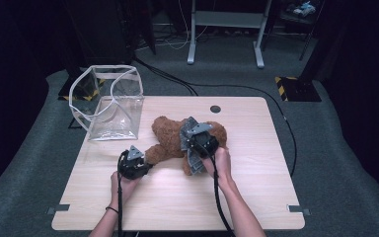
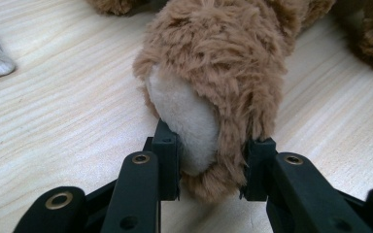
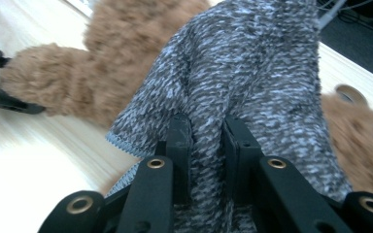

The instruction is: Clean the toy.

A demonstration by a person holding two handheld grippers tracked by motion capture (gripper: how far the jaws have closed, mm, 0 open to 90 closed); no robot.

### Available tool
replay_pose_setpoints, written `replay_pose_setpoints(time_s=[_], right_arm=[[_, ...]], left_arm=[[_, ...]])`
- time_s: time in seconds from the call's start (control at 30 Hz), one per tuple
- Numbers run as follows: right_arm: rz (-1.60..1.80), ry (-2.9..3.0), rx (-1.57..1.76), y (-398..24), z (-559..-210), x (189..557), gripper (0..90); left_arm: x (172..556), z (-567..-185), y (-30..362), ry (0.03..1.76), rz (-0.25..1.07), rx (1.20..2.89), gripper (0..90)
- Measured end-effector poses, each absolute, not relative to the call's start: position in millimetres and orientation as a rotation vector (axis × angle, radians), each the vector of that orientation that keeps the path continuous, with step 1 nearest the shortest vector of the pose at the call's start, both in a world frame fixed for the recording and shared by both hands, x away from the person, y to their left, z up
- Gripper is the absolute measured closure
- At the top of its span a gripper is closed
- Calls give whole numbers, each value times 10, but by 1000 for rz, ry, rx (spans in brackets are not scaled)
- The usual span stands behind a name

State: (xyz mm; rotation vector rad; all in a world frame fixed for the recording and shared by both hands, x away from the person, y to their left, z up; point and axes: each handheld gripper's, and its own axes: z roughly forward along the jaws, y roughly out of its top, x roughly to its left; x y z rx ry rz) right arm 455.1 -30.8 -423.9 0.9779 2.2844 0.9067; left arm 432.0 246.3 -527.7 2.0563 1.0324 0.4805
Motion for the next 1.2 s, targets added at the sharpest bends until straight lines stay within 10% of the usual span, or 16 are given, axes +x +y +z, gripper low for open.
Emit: replay_pose_setpoints(time_s=[1.2], right_arm=[[864,2130,1380,-1336,-4644,4605,763]], left_arm=[[4321,-5280,2451,1033,477,2047,667]])
